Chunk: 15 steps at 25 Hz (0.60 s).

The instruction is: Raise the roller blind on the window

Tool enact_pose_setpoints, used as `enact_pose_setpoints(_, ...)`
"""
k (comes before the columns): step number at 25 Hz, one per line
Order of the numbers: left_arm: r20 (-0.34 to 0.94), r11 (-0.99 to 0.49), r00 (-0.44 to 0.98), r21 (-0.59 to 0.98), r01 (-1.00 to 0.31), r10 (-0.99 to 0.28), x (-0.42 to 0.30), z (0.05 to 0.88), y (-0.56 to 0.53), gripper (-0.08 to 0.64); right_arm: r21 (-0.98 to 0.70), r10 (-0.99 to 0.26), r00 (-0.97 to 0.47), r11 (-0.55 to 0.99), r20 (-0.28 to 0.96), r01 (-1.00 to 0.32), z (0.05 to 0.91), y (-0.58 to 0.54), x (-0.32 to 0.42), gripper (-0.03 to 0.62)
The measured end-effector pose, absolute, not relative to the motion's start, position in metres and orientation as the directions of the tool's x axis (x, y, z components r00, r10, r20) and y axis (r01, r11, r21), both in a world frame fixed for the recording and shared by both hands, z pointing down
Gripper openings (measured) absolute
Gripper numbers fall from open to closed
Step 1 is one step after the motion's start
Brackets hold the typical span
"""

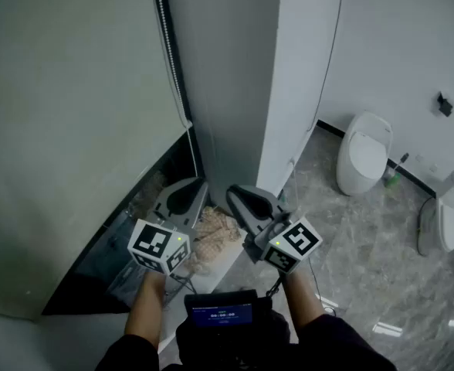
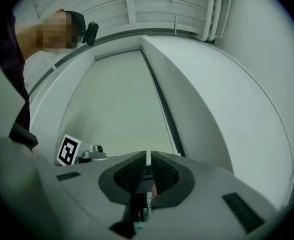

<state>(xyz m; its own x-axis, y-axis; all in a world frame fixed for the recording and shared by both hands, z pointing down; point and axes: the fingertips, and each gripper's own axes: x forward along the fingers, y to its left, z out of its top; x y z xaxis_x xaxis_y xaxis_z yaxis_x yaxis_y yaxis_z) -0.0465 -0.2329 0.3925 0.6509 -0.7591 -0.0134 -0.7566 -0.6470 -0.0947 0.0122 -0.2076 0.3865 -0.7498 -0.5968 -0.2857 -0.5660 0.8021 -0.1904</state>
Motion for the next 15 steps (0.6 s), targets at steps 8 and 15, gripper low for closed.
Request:
enact_pose_setpoints(8,-0.002,-0.661,0.663,-0.084,-0.746,-0.749,-0.067,0.39,-0.238,0.017,-0.221,-0.639,-0.718,0.769,-0.275,-0.6,0.389,-0.207,-0.006,0.037)
enact_pose_setpoints(15,0.007,-0.663,0.664,-0.074,-0.745,-0.748,-0.078,0.395,-0.253,0.017,-0.233,-0.653,-0.697,0.757,-0.296,-0.61,0.387,-0.214,-0.015,0.038)
